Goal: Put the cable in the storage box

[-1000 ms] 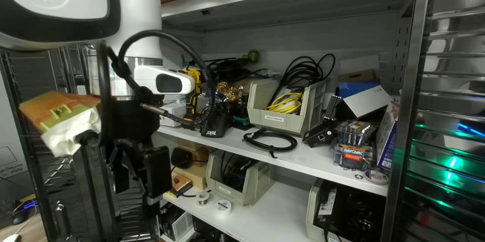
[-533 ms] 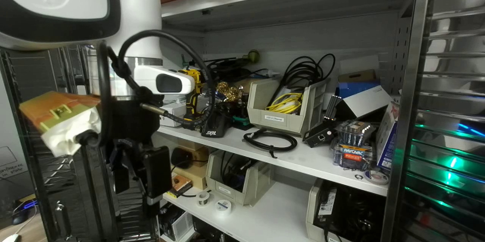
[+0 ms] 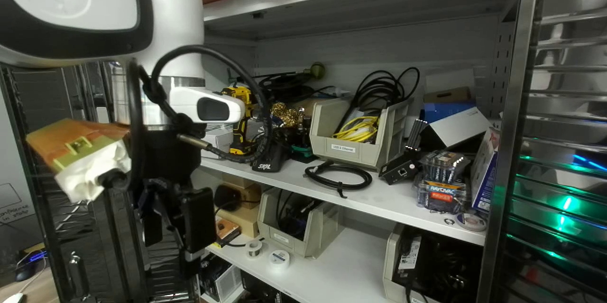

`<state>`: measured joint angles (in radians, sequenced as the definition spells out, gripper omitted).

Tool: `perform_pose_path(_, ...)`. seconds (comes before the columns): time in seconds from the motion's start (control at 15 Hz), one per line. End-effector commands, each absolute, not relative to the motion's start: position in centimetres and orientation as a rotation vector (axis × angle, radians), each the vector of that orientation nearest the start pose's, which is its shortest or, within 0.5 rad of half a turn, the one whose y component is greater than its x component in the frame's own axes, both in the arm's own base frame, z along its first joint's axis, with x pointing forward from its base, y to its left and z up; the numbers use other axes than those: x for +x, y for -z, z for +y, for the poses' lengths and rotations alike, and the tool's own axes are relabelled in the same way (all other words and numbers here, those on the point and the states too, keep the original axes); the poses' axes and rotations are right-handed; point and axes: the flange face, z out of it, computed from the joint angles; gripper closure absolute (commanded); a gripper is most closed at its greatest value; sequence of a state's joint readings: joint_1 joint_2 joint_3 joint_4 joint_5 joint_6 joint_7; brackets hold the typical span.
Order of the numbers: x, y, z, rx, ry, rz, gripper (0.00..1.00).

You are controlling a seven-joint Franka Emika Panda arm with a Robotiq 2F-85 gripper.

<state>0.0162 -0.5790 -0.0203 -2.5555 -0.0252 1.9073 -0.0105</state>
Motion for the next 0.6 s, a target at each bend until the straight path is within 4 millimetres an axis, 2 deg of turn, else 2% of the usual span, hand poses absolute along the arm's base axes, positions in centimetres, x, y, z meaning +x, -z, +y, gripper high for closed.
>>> perform_pose_path(0.0, 38.2, -44.5, -1.1, -3.189, -0.059, -0.132, 0.00)
perform_pose_path(0.27, 42.9, -43.6, -1.5, -3.238, 0.015, -0.232, 0.00)
perform_pose_path(0.53, 48.4, -42.3, -0.8, -3.178, -0.050, -0.598, 0.00)
